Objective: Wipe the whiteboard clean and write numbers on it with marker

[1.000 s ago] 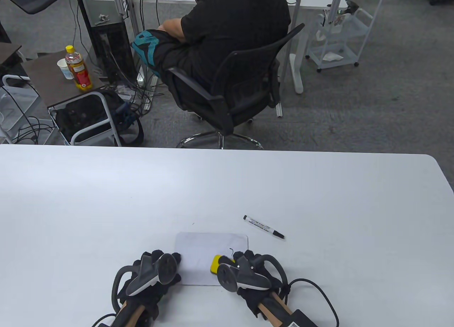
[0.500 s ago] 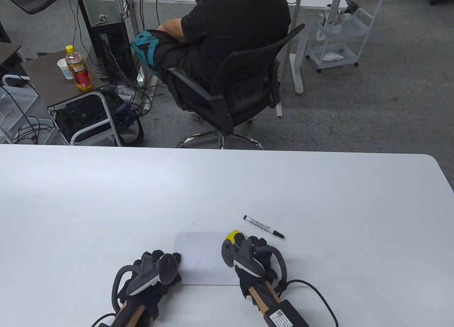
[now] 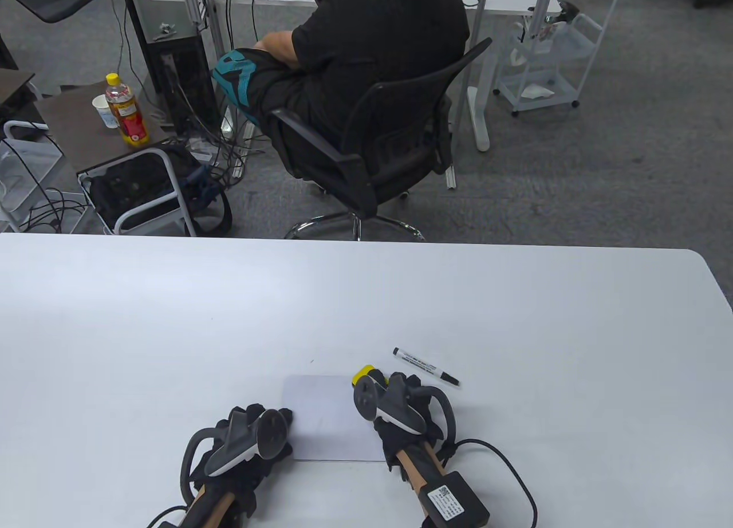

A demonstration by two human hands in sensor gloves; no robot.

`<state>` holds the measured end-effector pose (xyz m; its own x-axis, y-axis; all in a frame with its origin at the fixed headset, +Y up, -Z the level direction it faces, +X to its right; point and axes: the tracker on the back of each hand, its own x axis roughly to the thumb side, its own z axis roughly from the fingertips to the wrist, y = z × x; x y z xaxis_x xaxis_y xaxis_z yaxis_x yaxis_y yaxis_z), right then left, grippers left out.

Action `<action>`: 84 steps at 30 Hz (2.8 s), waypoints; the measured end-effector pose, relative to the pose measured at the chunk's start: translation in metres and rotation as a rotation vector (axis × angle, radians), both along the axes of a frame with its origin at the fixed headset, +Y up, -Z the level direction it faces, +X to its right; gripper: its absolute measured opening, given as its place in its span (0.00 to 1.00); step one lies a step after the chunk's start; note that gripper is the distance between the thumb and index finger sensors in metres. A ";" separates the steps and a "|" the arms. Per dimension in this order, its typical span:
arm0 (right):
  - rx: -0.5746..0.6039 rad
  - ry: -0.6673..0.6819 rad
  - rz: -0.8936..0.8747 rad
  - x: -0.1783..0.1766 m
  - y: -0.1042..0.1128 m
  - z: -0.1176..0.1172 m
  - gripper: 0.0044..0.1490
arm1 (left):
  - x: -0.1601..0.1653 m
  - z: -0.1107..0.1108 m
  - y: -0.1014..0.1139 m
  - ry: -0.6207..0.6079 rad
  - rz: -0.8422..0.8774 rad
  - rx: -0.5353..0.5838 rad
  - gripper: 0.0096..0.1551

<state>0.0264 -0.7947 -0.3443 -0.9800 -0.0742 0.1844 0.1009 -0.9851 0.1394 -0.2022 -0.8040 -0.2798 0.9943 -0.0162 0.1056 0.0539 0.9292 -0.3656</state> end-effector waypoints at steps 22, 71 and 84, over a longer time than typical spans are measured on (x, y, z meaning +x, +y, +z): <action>0.032 0.056 0.012 -0.012 -0.002 0.008 0.38 | 0.001 0.001 0.000 0.000 -0.006 0.006 0.36; -0.026 0.147 -0.101 0.027 0.022 0.056 0.38 | -0.002 0.001 -0.001 -0.004 0.024 0.006 0.36; -0.041 -0.033 -0.276 0.089 0.030 0.046 0.43 | -0.007 0.002 0.000 0.000 0.060 0.019 0.42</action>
